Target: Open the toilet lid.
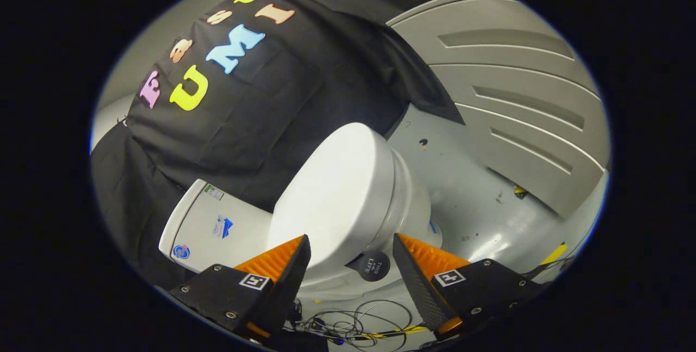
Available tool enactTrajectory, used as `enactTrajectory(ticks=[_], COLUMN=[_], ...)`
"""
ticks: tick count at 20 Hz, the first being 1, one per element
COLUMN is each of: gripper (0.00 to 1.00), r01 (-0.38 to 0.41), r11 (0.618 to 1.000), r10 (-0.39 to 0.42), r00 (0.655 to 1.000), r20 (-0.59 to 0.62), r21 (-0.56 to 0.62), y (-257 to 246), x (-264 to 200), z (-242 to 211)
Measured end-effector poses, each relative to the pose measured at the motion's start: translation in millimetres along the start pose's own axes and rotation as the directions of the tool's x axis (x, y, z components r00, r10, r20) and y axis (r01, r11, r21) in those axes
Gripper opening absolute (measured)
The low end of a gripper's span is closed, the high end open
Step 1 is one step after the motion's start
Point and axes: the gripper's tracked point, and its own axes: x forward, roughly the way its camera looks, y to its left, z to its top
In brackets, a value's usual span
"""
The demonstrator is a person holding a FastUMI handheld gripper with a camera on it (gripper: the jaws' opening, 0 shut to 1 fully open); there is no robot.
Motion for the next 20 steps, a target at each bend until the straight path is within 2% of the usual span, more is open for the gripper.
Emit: enactTrajectory(ticks=[3, 8, 14, 18, 20], gripper=[0.94, 0.94, 0.93, 0.65, 0.47], r01=[-0.008, 0.024, -0.010, -0.015, -0.016], r11=[0.996, 0.991, 0.971, 0.959, 0.956], r10=[0.014, -0.007, 0.063, 0.086, 0.089], r00=[0.998, 0.991, 0.974, 0.967, 0.967], r20=[-0.069, -0.130, -0.217, -0.239, -0.238], r21=[0.086, 0.133, 0.239, 0.284, 0.294], y=[-10.4, -25.9, -18.4, -16.2, -18.1], x=[10.9, 23.0, 32.4, 34.4, 34.9], z=[-16.9, -39.2, -67.6, -74.8, -75.5])
